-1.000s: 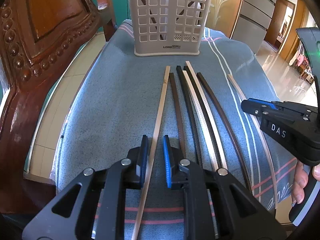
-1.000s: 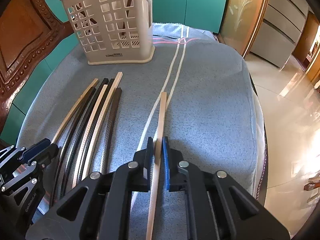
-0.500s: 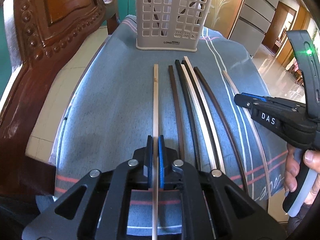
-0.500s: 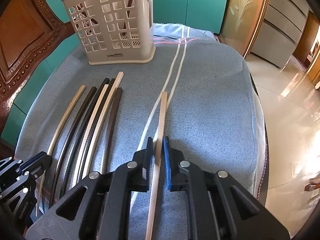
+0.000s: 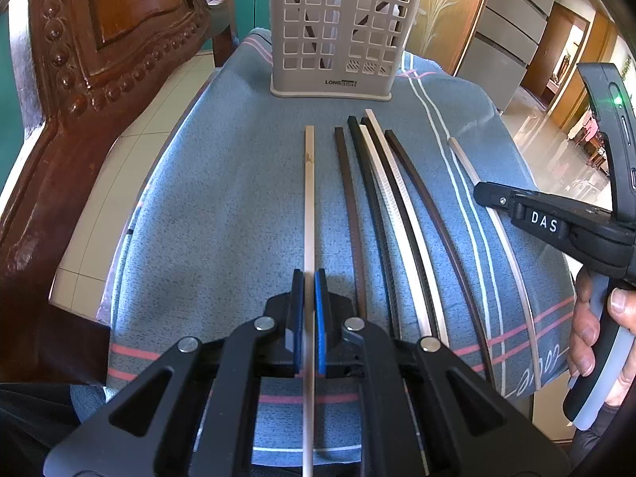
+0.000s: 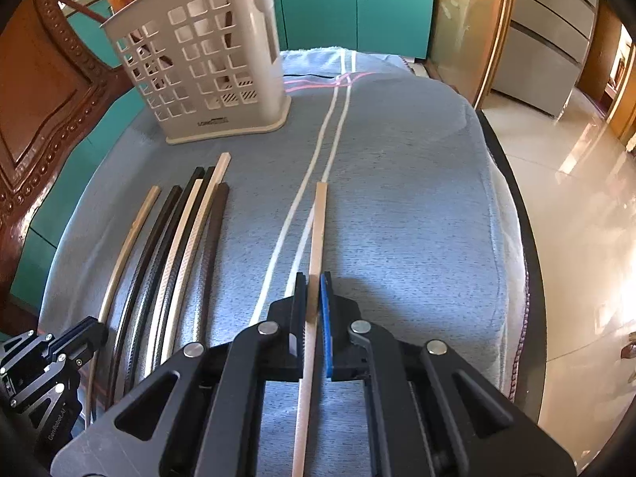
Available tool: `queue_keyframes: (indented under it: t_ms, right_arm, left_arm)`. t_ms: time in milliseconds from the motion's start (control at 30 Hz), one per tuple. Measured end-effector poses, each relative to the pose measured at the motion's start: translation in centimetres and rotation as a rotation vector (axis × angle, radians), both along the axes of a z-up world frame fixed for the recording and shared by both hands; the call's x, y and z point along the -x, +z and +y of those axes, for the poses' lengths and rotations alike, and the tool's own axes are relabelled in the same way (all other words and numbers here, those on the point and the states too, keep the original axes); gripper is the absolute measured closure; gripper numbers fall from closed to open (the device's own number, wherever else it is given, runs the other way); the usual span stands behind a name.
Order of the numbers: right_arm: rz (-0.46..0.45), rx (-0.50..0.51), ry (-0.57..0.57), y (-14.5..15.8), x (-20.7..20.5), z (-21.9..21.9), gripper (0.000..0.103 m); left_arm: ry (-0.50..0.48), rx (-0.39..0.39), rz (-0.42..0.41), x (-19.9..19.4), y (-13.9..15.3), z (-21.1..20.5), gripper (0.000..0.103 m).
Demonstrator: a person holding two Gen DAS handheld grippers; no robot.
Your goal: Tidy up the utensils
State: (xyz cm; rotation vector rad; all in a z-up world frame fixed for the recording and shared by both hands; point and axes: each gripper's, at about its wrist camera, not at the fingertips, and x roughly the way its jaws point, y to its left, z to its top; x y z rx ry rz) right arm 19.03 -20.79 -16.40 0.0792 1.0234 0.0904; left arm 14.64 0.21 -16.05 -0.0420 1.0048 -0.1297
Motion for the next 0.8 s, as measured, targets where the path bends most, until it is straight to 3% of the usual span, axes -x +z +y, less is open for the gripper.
queue_keyframes:
  t_ms: [200, 367, 533, 633, 733, 800]
  right_arm:
    - [-0.023, -0.010, 0.014, 1.2, 0.4, -0.2, 0.090]
    - [-0.034, 0.015, 0.068, 1.2, 0.8, 0.7, 0.073]
    - [-0.015, -0.034, 0.114, 1.0, 0.2, 1.5, 0.071]
    - [-0.021, -0.009, 0.069, 1.1, -0.3, 1.2, 0.072]
    - [-0.018, 0.026, 0.041, 0.8, -0.9, 0.6, 0.071]
    - [0.009, 0.035, 0.037, 0.3, -1.5, 0.3, 0.071]
  left_arm:
    - [0.003, 0.078, -0.020, -0.2, 0.8, 1.1, 0.097]
    - [-0.006, 0.106, -0.026, -1.3, 1.6, 1.3, 0.097]
    - [-0.034, 0.063, -0.003, -3.5, 1.2, 0.0, 0.096]
    - [-0.042, 0.059, 0.030, -5.2, 0.6, -0.4, 0.095]
    - [-0.048, 0.051, 0.035, -6.6, 0.7, -0.6, 0.092]
    - [-0.047, 0.056, 0.047, -7.2, 0.6, -0.6, 0.084]
